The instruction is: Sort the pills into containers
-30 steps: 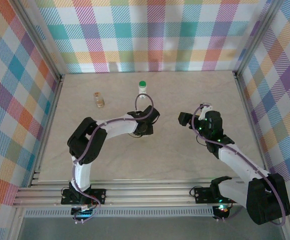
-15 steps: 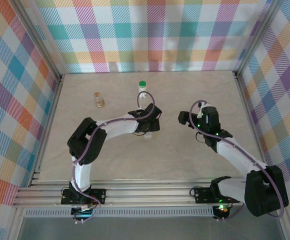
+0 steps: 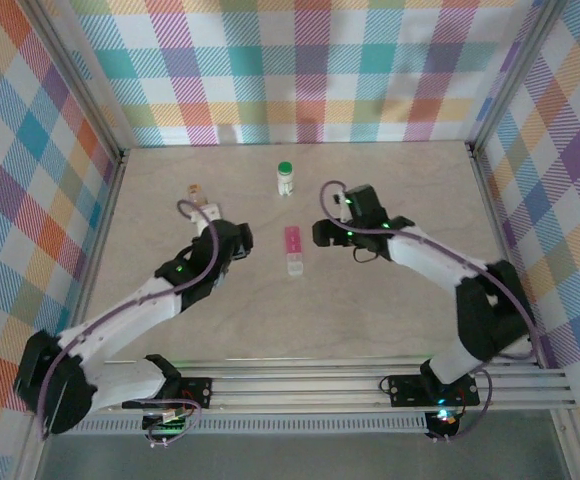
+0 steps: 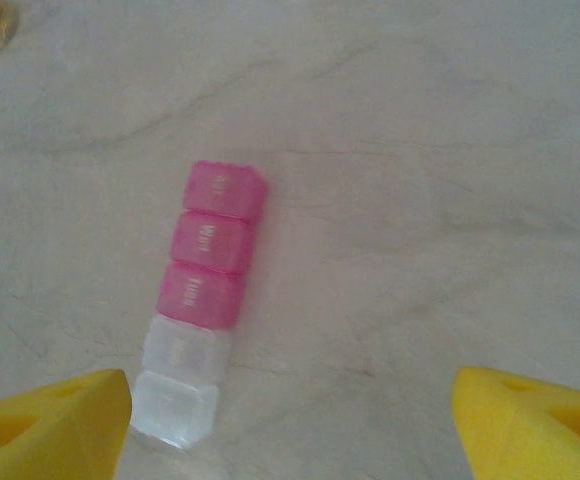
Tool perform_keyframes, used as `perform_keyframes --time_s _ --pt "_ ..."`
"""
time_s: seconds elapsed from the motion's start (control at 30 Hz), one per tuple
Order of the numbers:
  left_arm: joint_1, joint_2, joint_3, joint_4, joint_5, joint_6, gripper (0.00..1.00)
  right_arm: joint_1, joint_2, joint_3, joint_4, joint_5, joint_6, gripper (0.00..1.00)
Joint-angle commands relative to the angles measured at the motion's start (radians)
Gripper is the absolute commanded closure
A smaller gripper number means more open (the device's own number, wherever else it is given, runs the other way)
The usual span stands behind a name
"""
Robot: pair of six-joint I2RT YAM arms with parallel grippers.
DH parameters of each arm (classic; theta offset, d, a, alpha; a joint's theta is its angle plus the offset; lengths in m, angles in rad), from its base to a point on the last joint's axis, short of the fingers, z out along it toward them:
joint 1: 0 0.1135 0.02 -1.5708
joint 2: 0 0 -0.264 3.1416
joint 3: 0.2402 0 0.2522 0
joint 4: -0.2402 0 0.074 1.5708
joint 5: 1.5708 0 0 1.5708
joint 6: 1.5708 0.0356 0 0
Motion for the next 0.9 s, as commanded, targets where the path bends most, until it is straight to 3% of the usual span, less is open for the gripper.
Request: perform_keyframes --time_s 0.0,0.27,0.57,0.87 --pt "0.008 -0.167 -0.123 0.132 -0.114 -0.014 0.26 0.053 0.134 0.133 -0.150 -0.024 -0.058 0.21" --pt "0.009 -0.411 -0.257 0.119 -0.192 -0.041 0.23 0.140 0.325 0.286 -0.254 -0.021 -0.092 0.22" --pt "0.012 -0.388 -0.250 0.094 -0.183 -0.038 0.22 0.182 0.423 0.371 -0.348 0.023 -0.169 0.21" --pt "0.014 -0.389 -0.255 0.080 -0.173 -0.040 0.21 0.172 0.405 0.361 -0.434 0.204 -0.372 0.16"
